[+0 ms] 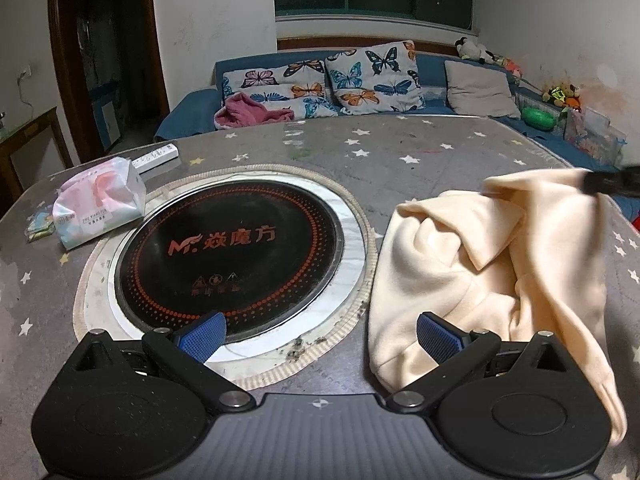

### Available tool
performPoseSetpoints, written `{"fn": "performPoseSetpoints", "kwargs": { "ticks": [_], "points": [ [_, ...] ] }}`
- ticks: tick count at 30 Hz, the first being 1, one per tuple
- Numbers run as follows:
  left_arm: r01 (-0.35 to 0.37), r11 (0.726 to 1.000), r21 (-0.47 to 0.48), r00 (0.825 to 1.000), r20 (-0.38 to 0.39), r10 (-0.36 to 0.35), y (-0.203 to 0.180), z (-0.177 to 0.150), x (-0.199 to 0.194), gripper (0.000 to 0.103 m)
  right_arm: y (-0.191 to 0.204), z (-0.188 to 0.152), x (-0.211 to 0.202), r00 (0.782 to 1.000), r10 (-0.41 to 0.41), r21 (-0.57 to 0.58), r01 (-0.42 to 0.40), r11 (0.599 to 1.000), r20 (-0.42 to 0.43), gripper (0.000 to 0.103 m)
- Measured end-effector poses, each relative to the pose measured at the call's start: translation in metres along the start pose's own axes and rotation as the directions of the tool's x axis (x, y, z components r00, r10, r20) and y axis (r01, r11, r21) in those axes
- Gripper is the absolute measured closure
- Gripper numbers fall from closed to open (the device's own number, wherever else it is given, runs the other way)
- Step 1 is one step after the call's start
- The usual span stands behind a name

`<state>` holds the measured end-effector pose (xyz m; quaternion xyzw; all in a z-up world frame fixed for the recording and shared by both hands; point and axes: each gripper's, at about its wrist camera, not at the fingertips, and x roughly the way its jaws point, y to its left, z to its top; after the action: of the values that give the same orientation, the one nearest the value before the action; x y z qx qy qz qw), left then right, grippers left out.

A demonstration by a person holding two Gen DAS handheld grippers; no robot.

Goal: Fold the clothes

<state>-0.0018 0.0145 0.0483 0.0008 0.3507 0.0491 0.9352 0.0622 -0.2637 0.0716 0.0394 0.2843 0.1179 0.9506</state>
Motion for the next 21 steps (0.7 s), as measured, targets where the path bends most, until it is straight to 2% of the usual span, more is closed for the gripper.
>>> {"fn": "performPoseSetpoints", "kwargs": {
  "ticks": [4, 6, 8, 10, 13, 18, 21],
  "points": [
    [0.021, 0.999, 0.026, 0.999, 0.032, -0.021, -0.008, 0.008, -0.002, 0.001, -0.030, -0.022, -0.039, 0.984, -0.176, 0.049, 0.174, 0.983, 0.028, 0.099],
    [0.035, 0.998, 0.051, 0.999, 0.039, -0.037, -0.015, 0.013, 0.000, 0.003, -0.044, -0.031, -0.047, 0.976, -0.216, 0.085, 0.214, 0.973, 0.012, 0.095],
    [0.049, 0.996, 0.077, 0.998, 0.046, -0.053, -0.021, 0.018, 0.002, 0.009, -0.056, -0.039, -0.055, 0.969, -0.247, 0.116, 0.245, 0.963, 0.001, 0.090],
    [0.065, 0.993, 0.099, 0.996, 0.051, -0.070, -0.027, 0.024, 0.006, 0.013, -0.062, -0.044, -0.063, 0.964, -0.267, 0.130, 0.263, 0.956, 0.015, 0.071],
    [0.102, 0.986, 0.130, 0.993, 0.047, -0.109, -0.038, 0.033, 0.016, 0.014, -0.064, -0.045, -0.067, 0.976, -0.213, 0.129, 0.208, 0.970, 0.032, 0.061],
    [0.171, 0.970, 0.173, 0.984, 0.022, -0.177, -0.058, 0.047, 0.039, 0.014, -0.050, -0.049, -0.056, 0.995, -0.100, 0.092, 0.100, 0.991, -0.007, 0.046],
    [0.183, 0.967, 0.175, 0.983, 0.003, -0.186, -0.068, 0.053, 0.056, 0.016, -0.039, -0.054, -0.047, 0.998, -0.059, 0.064, 0.061, 0.996, -0.033, 0.046]
  ]
}}
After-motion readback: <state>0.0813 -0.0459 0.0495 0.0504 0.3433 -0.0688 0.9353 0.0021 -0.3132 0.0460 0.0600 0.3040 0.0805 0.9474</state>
